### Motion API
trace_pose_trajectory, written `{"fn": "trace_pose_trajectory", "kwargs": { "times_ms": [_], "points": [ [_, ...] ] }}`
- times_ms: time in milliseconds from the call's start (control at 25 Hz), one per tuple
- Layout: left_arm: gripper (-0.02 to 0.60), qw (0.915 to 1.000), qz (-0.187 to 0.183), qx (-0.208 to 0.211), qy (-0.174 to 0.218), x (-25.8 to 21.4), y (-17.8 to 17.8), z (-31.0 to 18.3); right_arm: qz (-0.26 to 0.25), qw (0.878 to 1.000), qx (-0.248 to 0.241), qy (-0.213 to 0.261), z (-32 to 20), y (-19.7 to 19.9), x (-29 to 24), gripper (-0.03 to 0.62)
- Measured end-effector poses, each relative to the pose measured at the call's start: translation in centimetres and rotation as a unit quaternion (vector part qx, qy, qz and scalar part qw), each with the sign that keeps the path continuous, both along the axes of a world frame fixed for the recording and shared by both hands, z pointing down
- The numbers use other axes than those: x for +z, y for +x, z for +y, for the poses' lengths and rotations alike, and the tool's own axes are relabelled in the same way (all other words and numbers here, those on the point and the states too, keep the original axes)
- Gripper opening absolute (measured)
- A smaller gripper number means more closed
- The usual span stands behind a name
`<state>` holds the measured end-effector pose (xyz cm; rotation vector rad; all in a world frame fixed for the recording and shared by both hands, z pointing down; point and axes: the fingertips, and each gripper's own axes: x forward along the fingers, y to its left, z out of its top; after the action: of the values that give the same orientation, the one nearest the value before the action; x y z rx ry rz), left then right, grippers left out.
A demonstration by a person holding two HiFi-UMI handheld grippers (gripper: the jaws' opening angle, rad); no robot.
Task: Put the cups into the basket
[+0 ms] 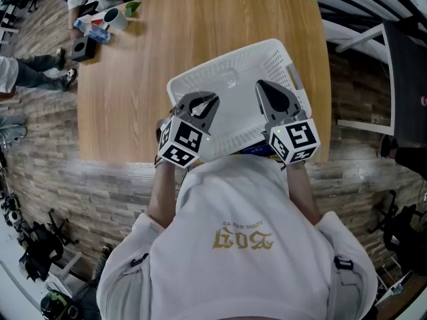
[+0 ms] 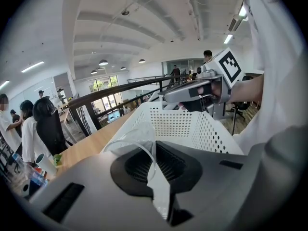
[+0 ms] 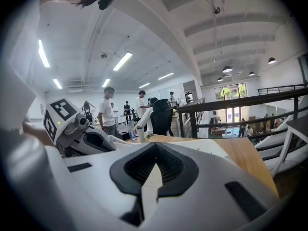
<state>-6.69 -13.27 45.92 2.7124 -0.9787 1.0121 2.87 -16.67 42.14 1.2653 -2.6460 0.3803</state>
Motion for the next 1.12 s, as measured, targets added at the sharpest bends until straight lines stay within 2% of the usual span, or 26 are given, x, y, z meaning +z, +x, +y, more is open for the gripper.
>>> {"fn": "trace_pose_trajectory", "kwargs": {
  "times_ms": [520, 1120],
  "points": [
    [0.025, 0.9986, -0.048, 0.010, -0.021, 0.9, 0.3, 0.0, 0.018, 1.000, -0.017, 0.000, 0.2, -0.7, 0.3, 0.011],
    [0.026, 0.9901, -0.120, 0.042, -0.060, 2.7, 0.6, 0.0, 0.028, 0.999, -0.033, -0.010, 0.0, -1.5, 0.7, 0.011]
  ]
}}
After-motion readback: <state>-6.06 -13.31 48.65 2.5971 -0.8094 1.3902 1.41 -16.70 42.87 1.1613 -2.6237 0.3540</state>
